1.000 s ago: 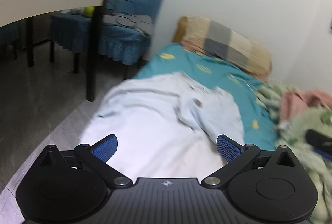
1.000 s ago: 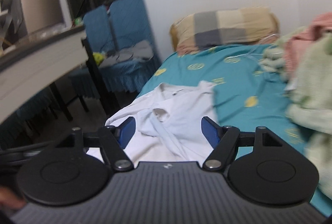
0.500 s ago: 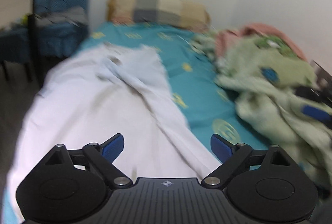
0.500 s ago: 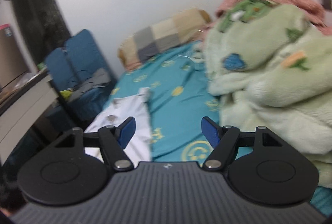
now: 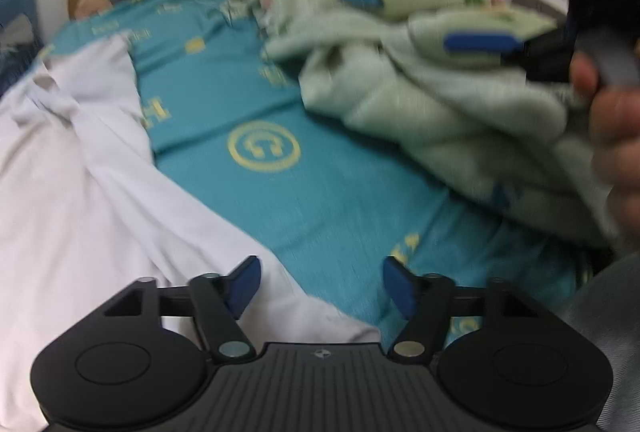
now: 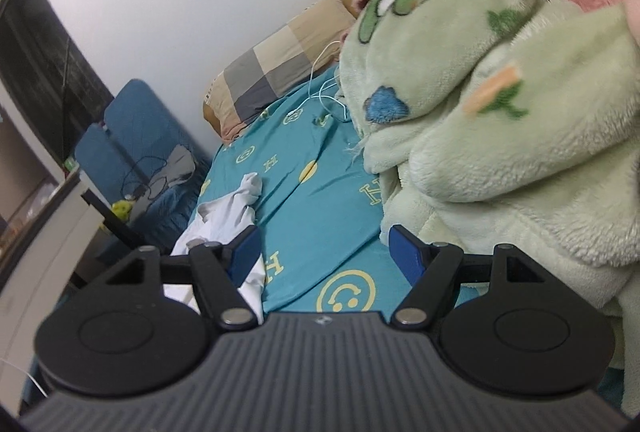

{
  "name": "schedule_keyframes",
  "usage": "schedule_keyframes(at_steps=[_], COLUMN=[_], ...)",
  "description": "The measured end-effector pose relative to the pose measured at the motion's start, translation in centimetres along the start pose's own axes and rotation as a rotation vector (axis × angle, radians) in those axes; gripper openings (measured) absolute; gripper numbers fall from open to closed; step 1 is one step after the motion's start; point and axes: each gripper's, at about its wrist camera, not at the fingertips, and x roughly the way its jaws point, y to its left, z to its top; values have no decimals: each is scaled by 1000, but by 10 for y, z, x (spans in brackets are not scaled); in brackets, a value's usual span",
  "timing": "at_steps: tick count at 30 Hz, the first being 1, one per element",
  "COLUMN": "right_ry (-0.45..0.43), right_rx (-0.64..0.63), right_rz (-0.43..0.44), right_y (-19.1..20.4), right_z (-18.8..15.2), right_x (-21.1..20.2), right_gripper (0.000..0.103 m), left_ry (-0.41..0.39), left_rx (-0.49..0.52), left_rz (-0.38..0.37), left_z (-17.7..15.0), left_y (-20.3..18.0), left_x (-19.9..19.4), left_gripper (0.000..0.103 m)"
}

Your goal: Fold clothes

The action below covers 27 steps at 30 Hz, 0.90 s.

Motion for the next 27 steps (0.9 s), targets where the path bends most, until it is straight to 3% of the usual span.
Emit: schedule_keyframes(at_steps=[4,6,13,16,19,23,25,27], right_ry=[12,24,68,75,100,151,179,205], right_rx=[15,24,30,21,-5,-38,-48,-61], right_rz=[1,-2,-8,-7,-8,-10,-9,-12], right_y=[-5,-8,-9,-7,-1,9,13,18], right_z=[0,-1,-6,-7,-11,-19,-24,-29], right_x=[4,8,13,15,20,31,36,41], right_gripper=[73,73,73,73,73,73,73,73], left_ry=[73,56,-48,-53,7,183,215,204], left_rx=[17,-18,-234,-353,-439,-545,-573,-587], left_rz=[4,18,-25,-26,76,180,206,173], left_z=[-9,-9,-2,-9,-20,-46,-54,-52], left_y=[1,9,48,75,105,144,156,160], left_x=[17,12,-51,-87,-112,-109,-108,-111], left_gripper=[28,7,6,6,5,5,5,7])
